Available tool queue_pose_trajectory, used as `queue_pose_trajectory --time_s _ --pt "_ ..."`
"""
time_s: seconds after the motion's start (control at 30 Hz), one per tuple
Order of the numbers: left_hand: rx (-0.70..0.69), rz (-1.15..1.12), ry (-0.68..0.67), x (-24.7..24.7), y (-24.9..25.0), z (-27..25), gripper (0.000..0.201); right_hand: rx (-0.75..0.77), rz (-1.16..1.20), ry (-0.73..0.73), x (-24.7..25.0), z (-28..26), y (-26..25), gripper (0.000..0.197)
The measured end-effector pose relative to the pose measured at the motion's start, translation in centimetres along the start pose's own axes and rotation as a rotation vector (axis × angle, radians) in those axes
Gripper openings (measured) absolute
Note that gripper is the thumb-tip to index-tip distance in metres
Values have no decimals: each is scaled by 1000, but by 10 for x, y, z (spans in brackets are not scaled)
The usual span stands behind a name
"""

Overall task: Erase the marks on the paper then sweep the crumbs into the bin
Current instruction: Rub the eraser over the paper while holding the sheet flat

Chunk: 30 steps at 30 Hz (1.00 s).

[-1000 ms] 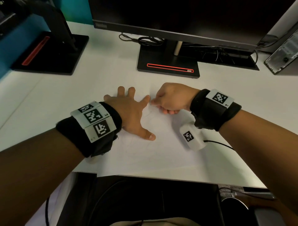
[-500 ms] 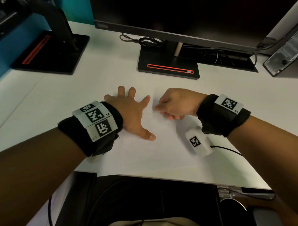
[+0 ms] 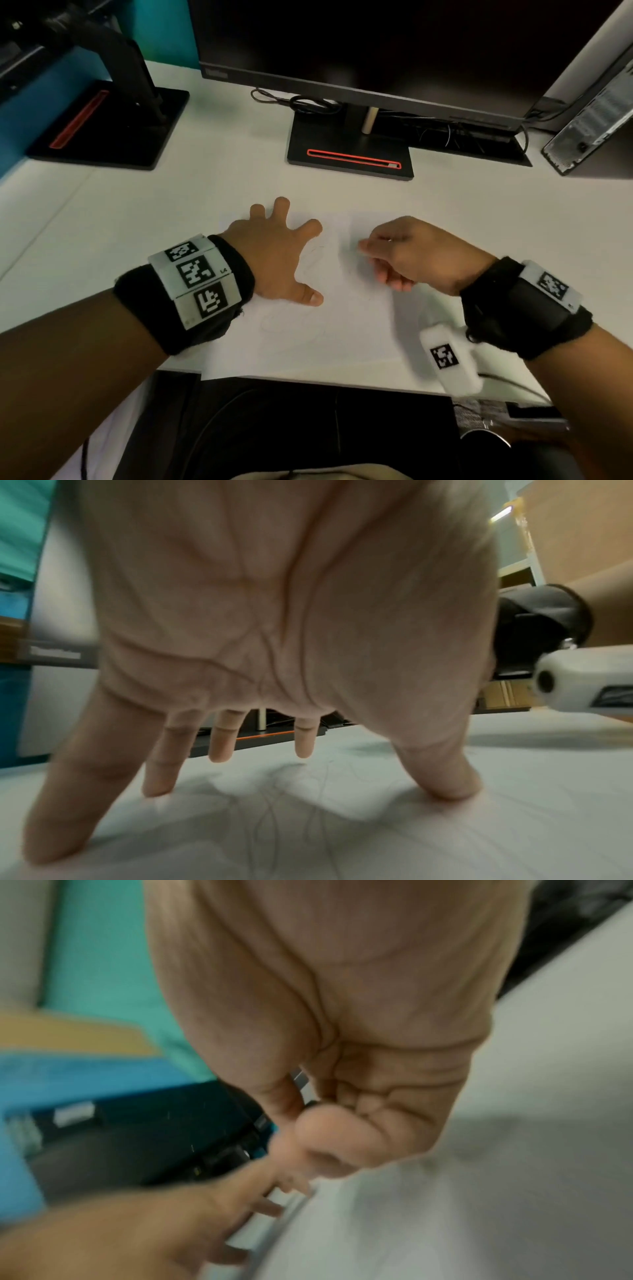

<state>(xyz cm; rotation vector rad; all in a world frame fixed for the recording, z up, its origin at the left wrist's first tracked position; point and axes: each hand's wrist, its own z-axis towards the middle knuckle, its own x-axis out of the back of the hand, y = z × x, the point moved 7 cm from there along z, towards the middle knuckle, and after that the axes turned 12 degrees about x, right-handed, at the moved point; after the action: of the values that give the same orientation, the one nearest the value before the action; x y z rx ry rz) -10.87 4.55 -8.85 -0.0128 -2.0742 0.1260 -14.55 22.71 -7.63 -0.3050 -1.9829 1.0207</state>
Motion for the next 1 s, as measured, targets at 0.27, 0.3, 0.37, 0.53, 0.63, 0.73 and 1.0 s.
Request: queue_pose_trajectory --time_s 0.27,0.3,0.37,0.53,0.63,0.73,1.0 --pt "-78 11 -86 -14 -14 -14 130 -209 1140 -194 -99 -59 -4 32" --pt "-73 11 -93 -15 -15 -15 131 -212 1208 -75 -89 -52 6 34" --pt "-61 8 -102 -17 -15 -17 133 -201 1371 349 -49 -39 32 33" --pt "-59 -10 -158 -26 -9 -22 135 -100 1489 546 -33 -49 25 39" --pt "-75 17 -191 -30 -2 -26 143 -226 1389 100 -101 -55 -6 51" --pt "-87 10 -197 -31 -1 -28 147 -258 1385 32 -101 -42 4 62" --pt "-46 -31 -188 -35 -9 -28 155 -70 1553 809 -6 -33 51 36"
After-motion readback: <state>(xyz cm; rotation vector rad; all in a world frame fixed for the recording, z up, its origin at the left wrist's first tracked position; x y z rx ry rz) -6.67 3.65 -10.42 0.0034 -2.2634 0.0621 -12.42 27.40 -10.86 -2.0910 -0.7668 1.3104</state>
